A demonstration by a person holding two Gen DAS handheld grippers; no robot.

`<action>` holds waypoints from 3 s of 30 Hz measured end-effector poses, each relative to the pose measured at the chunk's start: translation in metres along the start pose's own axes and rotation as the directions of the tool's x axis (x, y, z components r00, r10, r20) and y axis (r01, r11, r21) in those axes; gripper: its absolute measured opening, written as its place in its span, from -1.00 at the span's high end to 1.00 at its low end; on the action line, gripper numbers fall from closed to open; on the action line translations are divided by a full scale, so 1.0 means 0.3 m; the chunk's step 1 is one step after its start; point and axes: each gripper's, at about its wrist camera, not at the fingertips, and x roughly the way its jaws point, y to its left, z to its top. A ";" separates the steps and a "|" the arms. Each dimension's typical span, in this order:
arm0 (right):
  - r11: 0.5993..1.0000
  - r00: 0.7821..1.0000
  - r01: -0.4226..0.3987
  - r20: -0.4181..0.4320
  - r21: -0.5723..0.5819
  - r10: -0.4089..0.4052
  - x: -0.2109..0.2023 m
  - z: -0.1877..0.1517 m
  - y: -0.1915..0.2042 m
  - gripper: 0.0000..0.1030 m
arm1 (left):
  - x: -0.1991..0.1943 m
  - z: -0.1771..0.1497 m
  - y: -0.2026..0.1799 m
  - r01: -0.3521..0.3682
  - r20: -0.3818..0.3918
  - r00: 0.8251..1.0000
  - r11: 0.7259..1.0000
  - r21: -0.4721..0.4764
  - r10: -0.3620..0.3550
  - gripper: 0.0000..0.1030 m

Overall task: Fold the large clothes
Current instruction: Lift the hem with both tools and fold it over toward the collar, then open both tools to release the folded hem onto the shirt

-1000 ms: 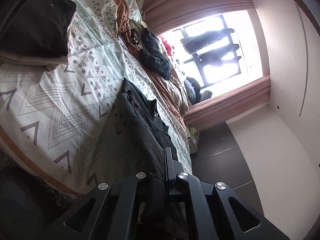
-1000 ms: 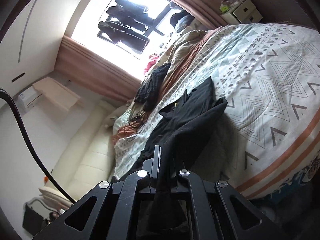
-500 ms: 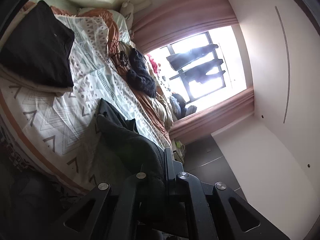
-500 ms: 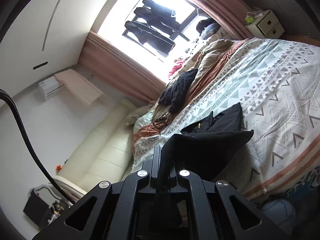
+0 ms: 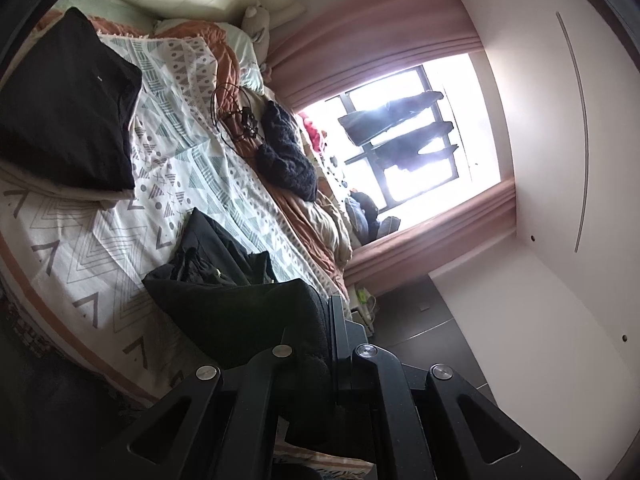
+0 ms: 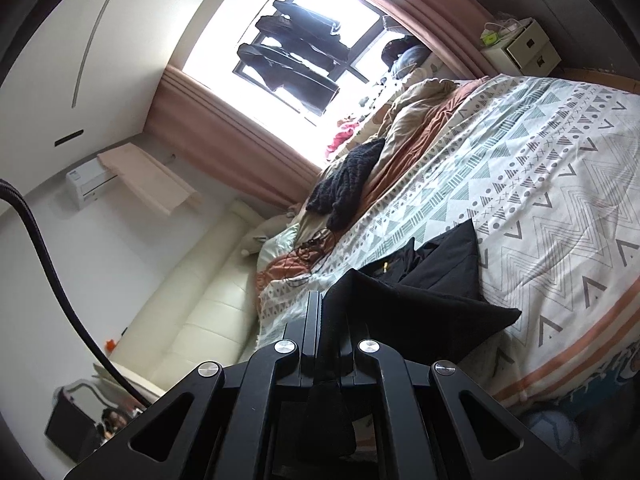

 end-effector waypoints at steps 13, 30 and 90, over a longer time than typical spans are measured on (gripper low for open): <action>0.997 0.999 0.053 0.007 0.051 -0.053 0.183 0.168 -0.099 0.91 | 0.305 0.179 -0.082 -0.064 -0.018 0.998 0.997 0.033 0.065 0.94; 0.981 0.991 0.134 -0.042 0.141 -0.130 0.521 0.325 -0.284 0.91 | 0.786 0.357 0.071 -0.184 -0.099 0.978 0.983 -0.020 0.181 0.94; 0.858 0.786 0.484 -0.346 -0.170 -0.512 1.001 -0.053 -0.298 0.00 | 0.832 0.197 0.510 -0.555 -0.291 0.787 0.830 0.053 0.545 -0.56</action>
